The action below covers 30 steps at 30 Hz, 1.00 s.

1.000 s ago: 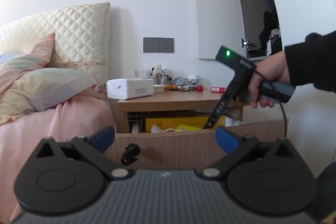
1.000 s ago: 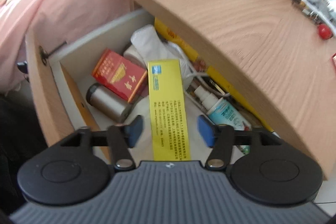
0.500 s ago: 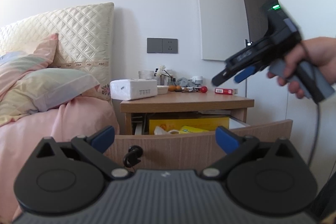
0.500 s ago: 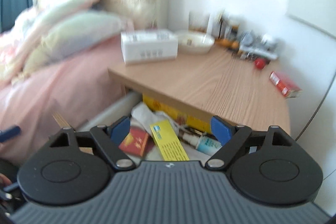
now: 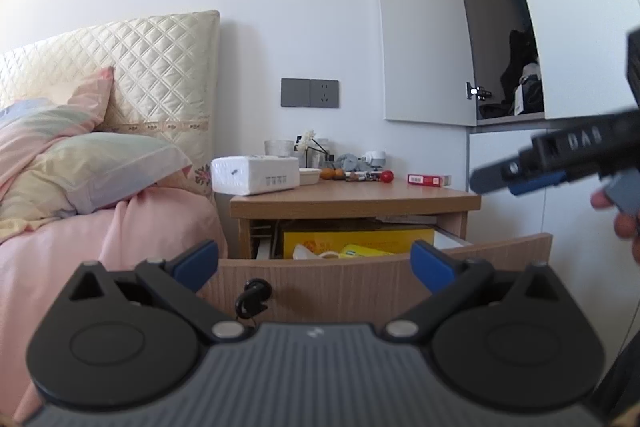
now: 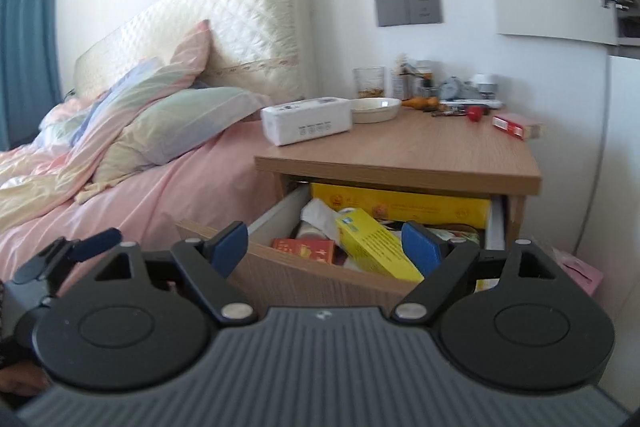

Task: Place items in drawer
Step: 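Withdraw the right tool up and away from the drawer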

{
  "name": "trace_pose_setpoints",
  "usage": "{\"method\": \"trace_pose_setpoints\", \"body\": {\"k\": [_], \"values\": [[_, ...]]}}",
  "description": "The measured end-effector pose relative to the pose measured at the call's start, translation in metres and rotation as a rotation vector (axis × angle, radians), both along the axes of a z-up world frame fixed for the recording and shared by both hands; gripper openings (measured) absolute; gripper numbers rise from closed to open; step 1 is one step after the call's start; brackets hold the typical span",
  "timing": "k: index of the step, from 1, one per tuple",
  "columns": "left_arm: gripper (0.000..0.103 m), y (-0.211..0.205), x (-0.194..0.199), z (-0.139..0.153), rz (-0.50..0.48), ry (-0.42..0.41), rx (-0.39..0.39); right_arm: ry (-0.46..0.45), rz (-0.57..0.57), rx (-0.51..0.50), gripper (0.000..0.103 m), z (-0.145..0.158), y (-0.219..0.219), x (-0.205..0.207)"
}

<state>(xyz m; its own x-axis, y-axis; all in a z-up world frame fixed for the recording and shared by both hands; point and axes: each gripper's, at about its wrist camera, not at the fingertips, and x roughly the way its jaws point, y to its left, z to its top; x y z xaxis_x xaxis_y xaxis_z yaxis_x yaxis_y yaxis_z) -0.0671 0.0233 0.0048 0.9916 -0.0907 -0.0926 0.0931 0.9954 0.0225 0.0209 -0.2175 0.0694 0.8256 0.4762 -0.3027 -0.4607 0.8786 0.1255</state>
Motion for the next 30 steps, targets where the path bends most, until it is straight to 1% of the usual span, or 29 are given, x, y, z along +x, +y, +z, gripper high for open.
{"method": "trace_pose_setpoints", "body": {"k": [4,13,16,21,30], "values": [[0.103,-0.001,-0.002,0.0,0.003,-0.008,0.002,-0.048,-0.058,0.021,0.086,-0.019,-0.001,-0.014],[0.103,0.0,-0.002,0.0,0.01,-0.011,0.003,-0.173,-0.124,0.045,0.086,-0.052,0.008,-0.038],[0.103,-0.001,-0.001,-0.001,0.014,-0.007,0.005,-0.182,-0.138,0.04,0.086,-0.06,0.009,-0.04],[0.103,-0.001,0.0,-0.001,0.015,-0.006,0.011,-0.221,-0.183,0.016,0.086,-0.066,0.003,-0.044],[0.103,-0.003,0.001,-0.003,0.024,-0.003,0.022,-0.237,-0.198,0.014,0.086,-0.069,0.001,-0.049]]}}
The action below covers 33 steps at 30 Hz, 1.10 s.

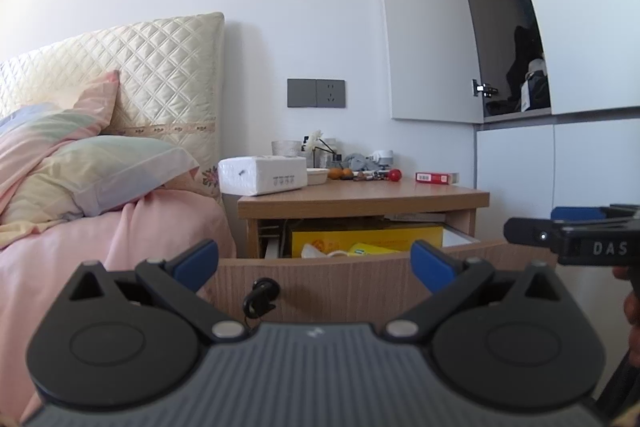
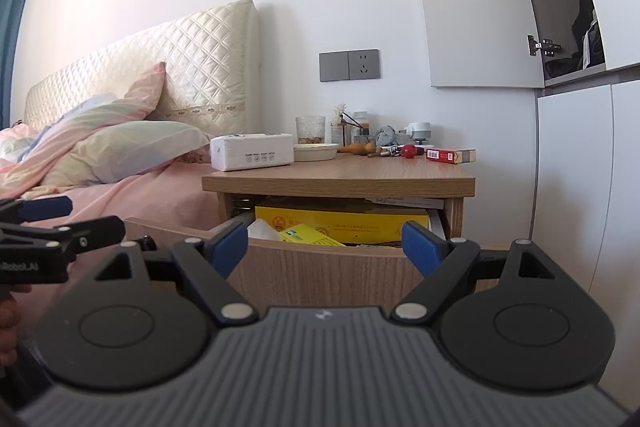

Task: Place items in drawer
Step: 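Withdraw the right tool up and away from the drawer, then close both tools and bring them to the drawer front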

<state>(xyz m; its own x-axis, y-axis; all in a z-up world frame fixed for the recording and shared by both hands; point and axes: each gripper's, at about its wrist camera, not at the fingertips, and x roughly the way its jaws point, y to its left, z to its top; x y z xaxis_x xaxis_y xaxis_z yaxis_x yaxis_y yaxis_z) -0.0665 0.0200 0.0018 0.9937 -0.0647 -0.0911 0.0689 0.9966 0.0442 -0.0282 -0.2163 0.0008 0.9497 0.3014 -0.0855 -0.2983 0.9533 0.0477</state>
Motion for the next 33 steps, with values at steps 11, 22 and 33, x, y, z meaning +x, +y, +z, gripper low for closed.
{"method": "trace_pose_setpoints", "body": {"k": [11,22,33], "values": [[0.103,-0.0013,0.0007,-0.0013,0.007,0.002,0.006,-0.011,0.004,0.006,0.086,-0.0011,0.0015,-0.0074],[0.102,-0.002,0.0007,-0.0031,0.022,-0.003,0.006,0.003,0.004,0.026,0.085,-0.0024,-0.0009,-0.009],[0.065,-0.0057,0.0015,-0.0063,0.032,-0.001,0.018,0.027,0.046,0.037,0.054,-0.0045,-0.002,-0.0096]]}}
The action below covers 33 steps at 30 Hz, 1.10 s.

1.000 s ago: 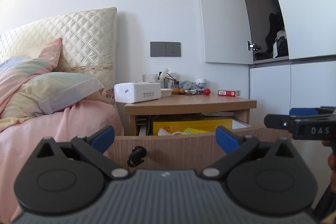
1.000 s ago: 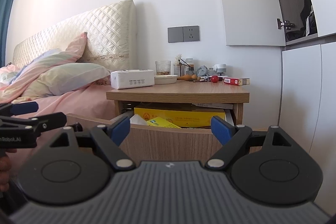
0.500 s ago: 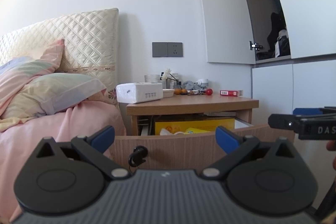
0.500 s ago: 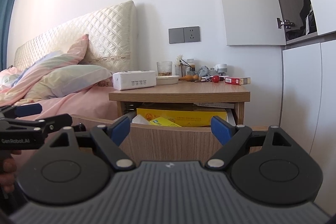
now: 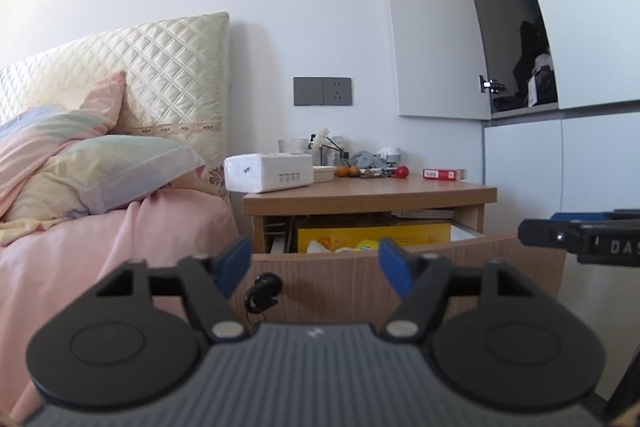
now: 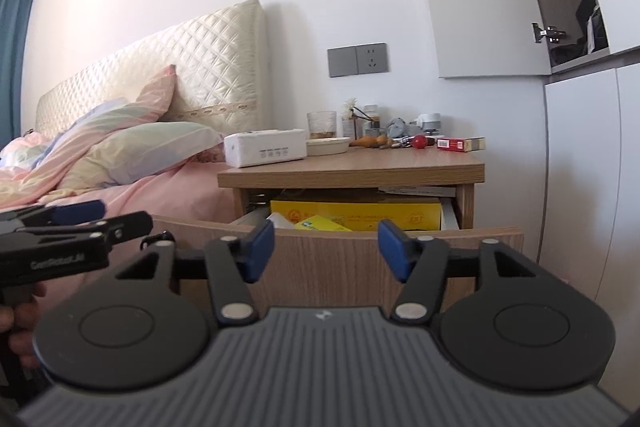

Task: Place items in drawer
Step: 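Close both tools and bring them to the drawer front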

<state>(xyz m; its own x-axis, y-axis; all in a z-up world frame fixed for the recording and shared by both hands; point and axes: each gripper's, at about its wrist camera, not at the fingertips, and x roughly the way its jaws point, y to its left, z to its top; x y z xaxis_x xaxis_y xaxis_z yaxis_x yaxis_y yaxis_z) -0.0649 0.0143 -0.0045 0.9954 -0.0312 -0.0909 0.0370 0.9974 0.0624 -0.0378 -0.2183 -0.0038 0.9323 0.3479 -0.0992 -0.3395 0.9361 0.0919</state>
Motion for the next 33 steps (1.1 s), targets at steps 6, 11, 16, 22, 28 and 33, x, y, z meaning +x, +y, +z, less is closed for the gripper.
{"method": "trace_pose_setpoints", "body": {"k": [6,11,16,22,28,33], "values": [[0.04,-0.009,0.001,-0.003,-0.002,-0.009,0.03,0.002,-0.005,-0.002,0.027,-0.001,0.001,0.0],[0.023,-0.009,0.007,-0.007,0.01,0.011,0.018,0.0,-0.016,-0.012,0.02,-0.003,0.004,0.0],[0.018,-0.008,0.014,-0.011,0.021,0.028,0.012,0.002,-0.03,-0.008,0.018,-0.003,0.005,0.001],[0.018,-0.008,0.022,-0.014,0.03,0.055,-0.001,0.018,-0.042,0.016,0.015,-0.004,0.003,0.006],[0.016,-0.016,0.029,-0.014,0.02,0.051,0.031,0.063,-0.063,0.057,0.012,-0.006,-0.005,0.018],[0.01,-0.025,0.039,-0.016,0.034,0.066,0.061,0.067,-0.102,0.08,0.012,-0.005,-0.011,0.027]]}}
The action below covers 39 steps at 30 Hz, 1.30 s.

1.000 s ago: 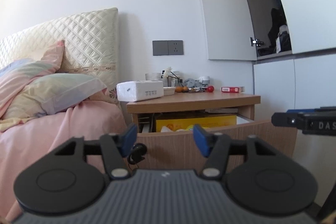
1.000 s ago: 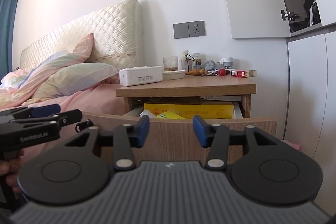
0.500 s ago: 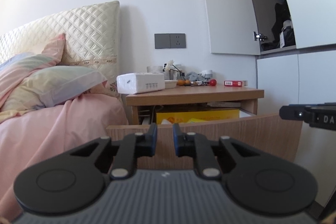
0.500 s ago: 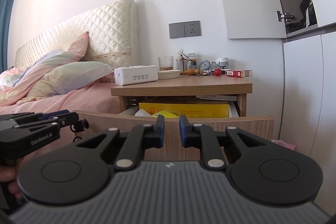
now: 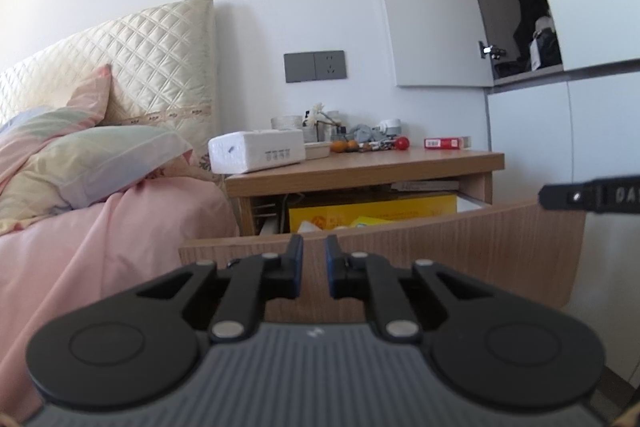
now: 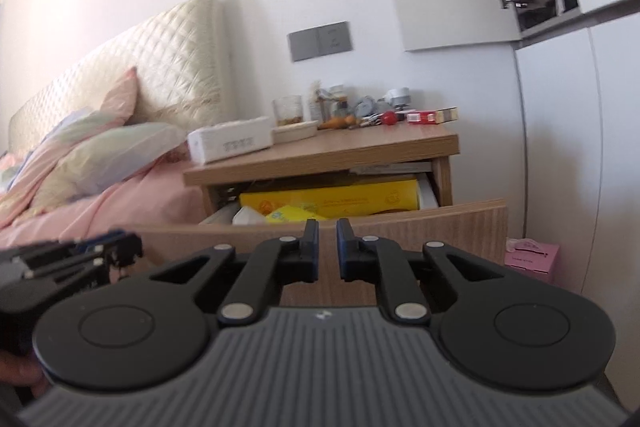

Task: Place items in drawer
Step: 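Push the drawer front shut with the closed left tool while the right tool pushes too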

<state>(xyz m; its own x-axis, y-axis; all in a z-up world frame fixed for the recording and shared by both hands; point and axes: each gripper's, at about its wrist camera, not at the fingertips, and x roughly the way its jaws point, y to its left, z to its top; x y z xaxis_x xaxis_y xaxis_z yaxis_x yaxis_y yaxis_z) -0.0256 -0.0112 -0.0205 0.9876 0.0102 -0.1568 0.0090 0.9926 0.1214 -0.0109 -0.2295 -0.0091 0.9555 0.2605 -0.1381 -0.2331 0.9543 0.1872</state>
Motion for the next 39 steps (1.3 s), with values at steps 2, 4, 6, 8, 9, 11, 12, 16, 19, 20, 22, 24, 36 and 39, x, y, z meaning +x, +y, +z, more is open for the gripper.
{"method": "trace_pose_setpoints", "body": {"k": [2,4,6,8,9,11,12,16,19,20,22,24,36,39], "values": [[0.009,-0.001,0.005,0.0,0.014,0.011,0.0,-0.008,-0.01,-0.01,0.012,0.001,0.0,0.002],[0.007,0.003,0.012,0.0,0.022,0.04,-0.023,0.011,-0.011,-0.012,0.012,0.001,0.0,0.006],[0.002,0.009,0.019,0.0,0.035,0.071,-0.058,0.041,-0.011,-0.016,0.012,-0.001,0.001,0.011],[0.001,0.015,0.027,-0.001,0.052,0.107,-0.096,0.067,-0.006,0.003,0.012,-0.004,0.001,0.015],[0.001,0.019,0.031,-0.001,0.058,0.121,-0.114,0.077,-0.002,0.023,0.012,-0.005,0.001,0.016],[0.001,0.025,0.035,0.0,0.077,0.132,-0.136,0.081,0.002,0.033,0.012,-0.005,0.002,0.016],[0.0,0.027,0.037,0.0,0.084,0.134,-0.138,0.077,0.004,0.025,0.012,-0.004,0.004,0.016],[0.0,0.032,0.041,0.003,0.109,0.13,-0.141,0.089,0.003,0.009,0.012,-0.003,0.011,0.02],[0.0,0.03,0.042,0.005,0.111,0.123,-0.129,0.081,-0.008,-0.011,0.012,-0.004,0.014,0.023],[0.0,0.028,0.042,0.005,0.11,0.122,-0.123,0.08,-0.011,-0.016,0.012,-0.004,0.015,0.023],[0.0,0.026,0.042,0.005,0.111,0.119,-0.116,0.075,-0.024,-0.029,0.012,-0.005,0.017,0.025],[0.001,0.023,0.042,0.004,0.11,0.116,-0.109,0.087,-0.03,-0.031,0.012,-0.005,0.017,0.029],[0.0,0.019,0.044,0.004,0.108,0.113,-0.092,0.08,-0.048,-0.063,0.012,-0.006,0.018,0.037],[0.0,0.018,0.049,0.004,0.116,0.114,-0.095,0.081,-0.047,-0.06,0.011,-0.005,0.017,0.04]]}}
